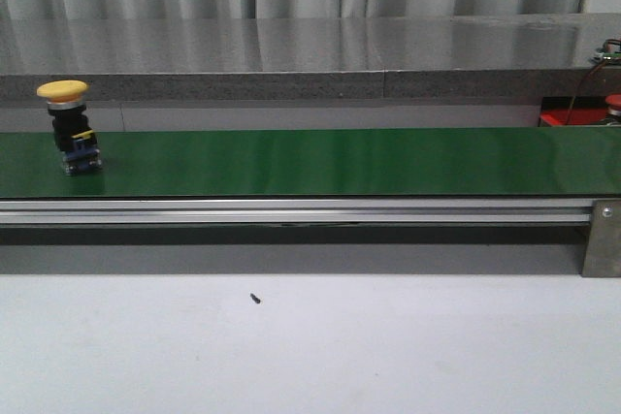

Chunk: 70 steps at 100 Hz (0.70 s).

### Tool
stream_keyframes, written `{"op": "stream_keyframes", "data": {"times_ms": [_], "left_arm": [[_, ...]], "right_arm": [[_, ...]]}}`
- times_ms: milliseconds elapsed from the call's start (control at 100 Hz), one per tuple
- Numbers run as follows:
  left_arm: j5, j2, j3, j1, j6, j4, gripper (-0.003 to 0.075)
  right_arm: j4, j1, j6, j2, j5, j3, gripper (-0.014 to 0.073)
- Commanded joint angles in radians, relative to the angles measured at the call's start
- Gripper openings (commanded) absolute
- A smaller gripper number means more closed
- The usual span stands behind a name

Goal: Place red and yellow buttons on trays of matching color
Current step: 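Grasp the last yellow push button on the table with the left gripper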

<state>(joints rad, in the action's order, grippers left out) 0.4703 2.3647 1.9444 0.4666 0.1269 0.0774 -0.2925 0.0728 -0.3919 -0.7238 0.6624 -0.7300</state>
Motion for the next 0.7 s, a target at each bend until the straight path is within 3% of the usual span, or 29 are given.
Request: {"op": "stream_keyframes", "data": {"times_ms": [0, 200, 430, 690], "left_arm": [[-0.059, -0.073, 0.034, -0.002, -0.004, -0.004, 0.0645], [-0.059, -0.073, 0.034, -0.002, -0.004, -0.007, 0.0588], [-0.039, -0.073, 0.034, -0.002, -0.004, -0.008, 0.0575], [-0.026, -0.073, 0.034, -0.002, -0.004, -0.023, 0.0368]], "right_arm": [[-0.020, 0.002, -0.009, 0.002, -0.067, -0.024, -0.0096], [-0.020, 0.002, -0.009, 0.002, -0.067, -0.024, -0.0096], [-0.020, 0.002, -0.009, 0.002, -0.067, -0.024, -0.0096], [-0.020, 0.002, -0.009, 0.002, -0.067, -0.024, -0.0096]]}}
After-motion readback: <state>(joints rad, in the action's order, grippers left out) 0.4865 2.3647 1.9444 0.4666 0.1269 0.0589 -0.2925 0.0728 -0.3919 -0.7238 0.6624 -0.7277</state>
